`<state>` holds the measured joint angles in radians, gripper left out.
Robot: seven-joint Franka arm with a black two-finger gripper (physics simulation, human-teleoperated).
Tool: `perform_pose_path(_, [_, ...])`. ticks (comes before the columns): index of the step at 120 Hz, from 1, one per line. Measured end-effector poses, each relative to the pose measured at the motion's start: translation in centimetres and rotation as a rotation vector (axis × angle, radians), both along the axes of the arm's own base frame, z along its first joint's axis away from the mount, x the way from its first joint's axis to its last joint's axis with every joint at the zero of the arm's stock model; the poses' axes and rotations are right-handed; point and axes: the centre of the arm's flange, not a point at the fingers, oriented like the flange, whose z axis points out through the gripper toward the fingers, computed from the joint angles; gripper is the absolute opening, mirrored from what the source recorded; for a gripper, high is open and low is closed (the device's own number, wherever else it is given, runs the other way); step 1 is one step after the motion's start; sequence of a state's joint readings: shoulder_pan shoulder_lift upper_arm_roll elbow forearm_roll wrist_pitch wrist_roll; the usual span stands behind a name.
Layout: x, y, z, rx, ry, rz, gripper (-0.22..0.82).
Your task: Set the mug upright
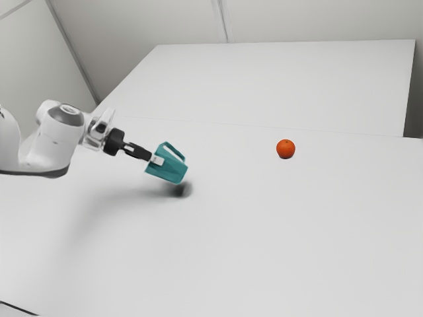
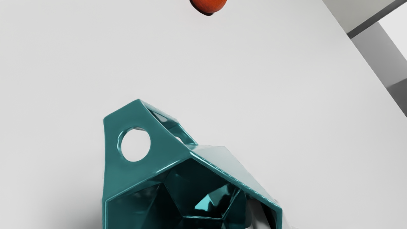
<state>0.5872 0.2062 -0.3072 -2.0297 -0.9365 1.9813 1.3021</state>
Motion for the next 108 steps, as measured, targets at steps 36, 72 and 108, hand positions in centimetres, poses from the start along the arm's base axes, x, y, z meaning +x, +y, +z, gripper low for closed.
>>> perform_pose_path(36, [-0.6, -7.1, 3.8, 0.413, -0.048, -0.126, -0.18])
perform_pose_path(72, [-2.2, -14.3, 3.3, 0.734, -0.009, -0.2, -0.18])
perform_pose_path(108, [-4.8, -19.9, 2.1, 0.815, 0.058, -0.13, -0.18])
